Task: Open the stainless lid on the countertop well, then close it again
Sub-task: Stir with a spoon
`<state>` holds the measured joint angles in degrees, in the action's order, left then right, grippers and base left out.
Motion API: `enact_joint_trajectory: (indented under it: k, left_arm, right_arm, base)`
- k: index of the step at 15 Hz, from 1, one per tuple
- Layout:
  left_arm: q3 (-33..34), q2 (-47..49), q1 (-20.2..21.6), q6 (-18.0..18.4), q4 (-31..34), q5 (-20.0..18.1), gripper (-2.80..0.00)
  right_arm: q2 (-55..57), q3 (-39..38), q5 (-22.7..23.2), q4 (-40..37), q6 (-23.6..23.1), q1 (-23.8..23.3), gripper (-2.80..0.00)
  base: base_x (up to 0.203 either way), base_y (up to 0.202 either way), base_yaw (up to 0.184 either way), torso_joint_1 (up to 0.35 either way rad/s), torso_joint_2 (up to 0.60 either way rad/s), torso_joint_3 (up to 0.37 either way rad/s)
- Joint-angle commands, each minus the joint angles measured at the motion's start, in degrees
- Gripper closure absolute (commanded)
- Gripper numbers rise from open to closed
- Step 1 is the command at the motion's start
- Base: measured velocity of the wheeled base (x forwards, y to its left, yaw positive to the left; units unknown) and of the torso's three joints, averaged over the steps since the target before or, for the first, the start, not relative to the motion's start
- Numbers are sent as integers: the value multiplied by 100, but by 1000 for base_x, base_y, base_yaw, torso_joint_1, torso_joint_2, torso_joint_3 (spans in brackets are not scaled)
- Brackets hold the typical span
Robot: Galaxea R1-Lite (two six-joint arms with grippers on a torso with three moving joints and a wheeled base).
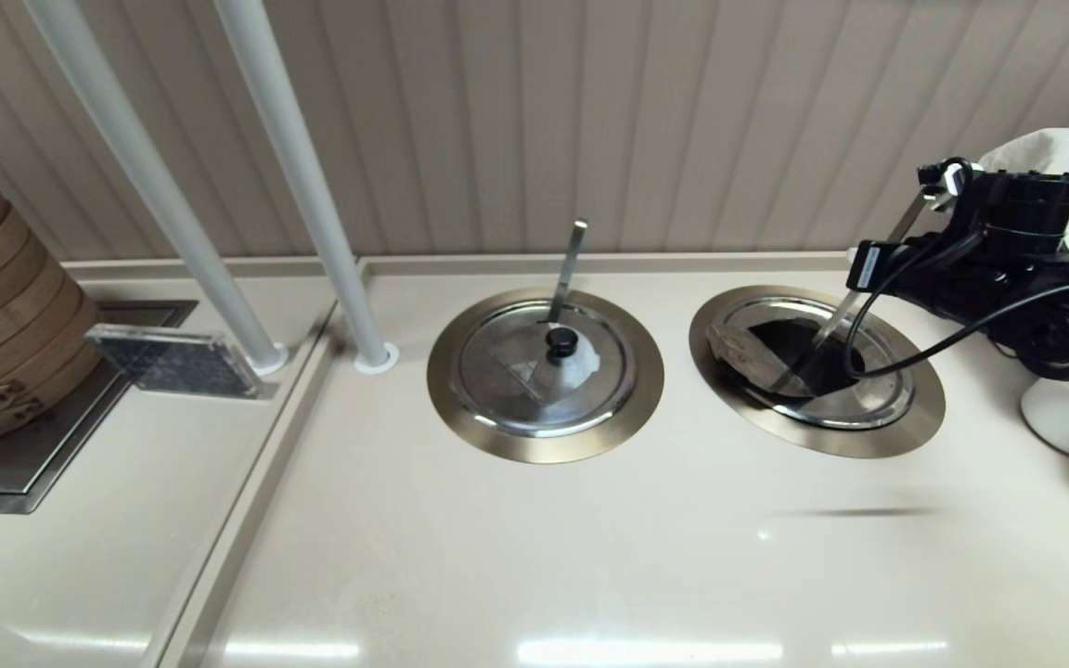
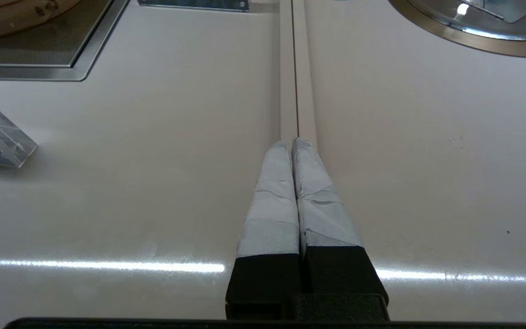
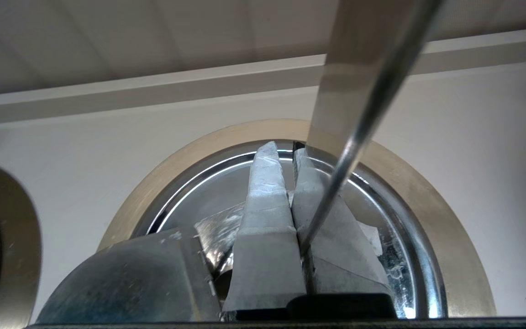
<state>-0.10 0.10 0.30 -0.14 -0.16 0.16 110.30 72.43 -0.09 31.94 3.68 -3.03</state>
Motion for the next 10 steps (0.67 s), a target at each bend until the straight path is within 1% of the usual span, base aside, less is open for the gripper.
enact_joint_trajectory:
  k: [1,2,3,5,6,7,8,9,10]
  left_arm:
    - [1,-1,5,-4,-2,2,0]
    - [1,-1,5,-4,-2,2,0]
    - [1,-1,5,-4,-2,2,0]
    - [1,-1,5,-4,-2,2,0]
    - [1,-1,5,-4,-2,2,0]
    - [1,-1,5,-4,-2,2,0]
    - [1,-1,5,-4,-2,2,0]
    - [1,-1,5,-4,-2,2,0]
    - [1,-1,5,-4,-2,2,0]
  right_arm:
    - [-264,-213,268,7,-247,-128,0]
    - [-193,-237,287,16,-462,-195,0]
    - [-71,-214,285,21,-534,-250,0]
    - [207,11,232,24,-544,-348,0]
    - [336,142,126,23,-536,-372,0]
    - [457,275,-67,23,-502,-370,0]
    - [506,353,-165,14,-345,-325,0]
    - [516,382,-174,-13,-172,-249,0]
    - [544,433,-183,-58,-95,-169,0]
  base:
    - [0,0,0,0,0,0]
    - [0,0,0,0,0,0]
    - [0,0,0,0,0,0]
    - [0,0,0,0,0,0]
    - [0,0,0,0,0,0]
    - [0,0,0,0,0,0]
    - [0,0,0,0,0,0]
    - [0,0,0,0,0,0]
    - [0,0,0,0,0,0]
